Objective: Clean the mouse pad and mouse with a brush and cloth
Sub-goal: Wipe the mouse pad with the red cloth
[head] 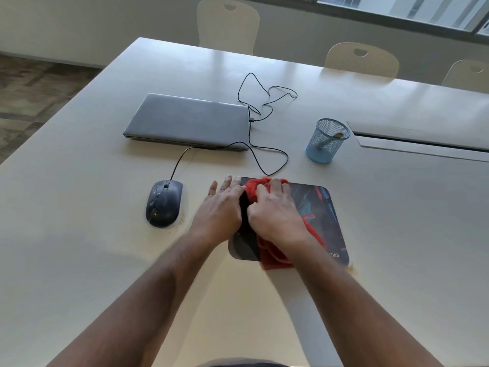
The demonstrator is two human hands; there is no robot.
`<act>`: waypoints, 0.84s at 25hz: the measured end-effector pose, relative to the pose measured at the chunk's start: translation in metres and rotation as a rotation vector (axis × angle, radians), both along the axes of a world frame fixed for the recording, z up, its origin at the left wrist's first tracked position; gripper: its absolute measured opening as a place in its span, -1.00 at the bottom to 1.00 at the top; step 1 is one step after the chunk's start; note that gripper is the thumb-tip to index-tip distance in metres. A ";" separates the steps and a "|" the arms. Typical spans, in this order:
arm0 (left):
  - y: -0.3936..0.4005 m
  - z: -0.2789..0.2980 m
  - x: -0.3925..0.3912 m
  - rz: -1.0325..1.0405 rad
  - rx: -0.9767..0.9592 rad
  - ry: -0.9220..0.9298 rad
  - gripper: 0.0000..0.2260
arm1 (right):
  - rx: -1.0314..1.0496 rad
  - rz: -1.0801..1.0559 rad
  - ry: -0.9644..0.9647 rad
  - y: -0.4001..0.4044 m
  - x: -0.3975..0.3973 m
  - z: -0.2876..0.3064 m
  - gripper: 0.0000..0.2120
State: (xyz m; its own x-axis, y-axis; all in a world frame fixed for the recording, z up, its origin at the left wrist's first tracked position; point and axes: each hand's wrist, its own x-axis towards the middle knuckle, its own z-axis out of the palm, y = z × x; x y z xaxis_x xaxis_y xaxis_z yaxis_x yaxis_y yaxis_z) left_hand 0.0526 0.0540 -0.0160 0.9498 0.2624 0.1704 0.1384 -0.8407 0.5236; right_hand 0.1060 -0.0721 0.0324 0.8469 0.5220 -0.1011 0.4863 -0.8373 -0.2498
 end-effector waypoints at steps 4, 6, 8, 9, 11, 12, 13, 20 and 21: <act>-0.004 -0.001 -0.001 -0.002 0.042 0.027 -0.50 | -0.001 0.108 -0.116 -0.019 -0.014 -0.008 -0.57; -0.004 0.001 -0.002 -0.018 0.073 0.046 -0.41 | -0.031 0.055 -0.186 -0.031 -0.001 -0.009 -0.60; -0.003 0.002 -0.003 -0.038 0.116 0.070 -0.40 | -0.079 -0.061 -0.241 -0.039 0.020 -0.010 -0.66; -0.003 0.002 -0.003 -0.044 0.127 0.069 -0.41 | -0.089 -0.119 -0.245 -0.041 0.031 -0.010 -0.67; -0.003 0.002 -0.003 -0.047 0.131 0.067 -0.41 | -0.070 -0.190 -0.210 -0.037 0.046 -0.010 -0.64; -0.003 0.003 -0.003 -0.050 0.139 0.074 -0.40 | -0.059 -0.203 -0.198 -0.032 0.047 -0.011 -0.62; -0.004 0.003 -0.002 -0.049 0.151 0.082 -0.39 | -0.052 -0.203 -0.195 -0.026 0.046 -0.013 -0.61; -0.007 0.003 -0.002 -0.022 0.075 0.041 -0.49 | 0.013 0.016 -0.191 -0.001 0.017 -0.015 -0.58; -0.007 0.003 -0.002 -0.023 0.080 0.046 -0.47 | 0.014 0.028 -0.193 -0.004 0.019 -0.014 -0.61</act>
State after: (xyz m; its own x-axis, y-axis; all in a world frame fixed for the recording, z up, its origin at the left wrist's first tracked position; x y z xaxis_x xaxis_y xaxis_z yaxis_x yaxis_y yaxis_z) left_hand 0.0506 0.0467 -0.0128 0.9627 0.2282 0.1456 0.1414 -0.8827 0.4482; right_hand 0.1255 -0.0759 0.0186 0.8353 0.5455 0.0691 0.5490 -0.8202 -0.1608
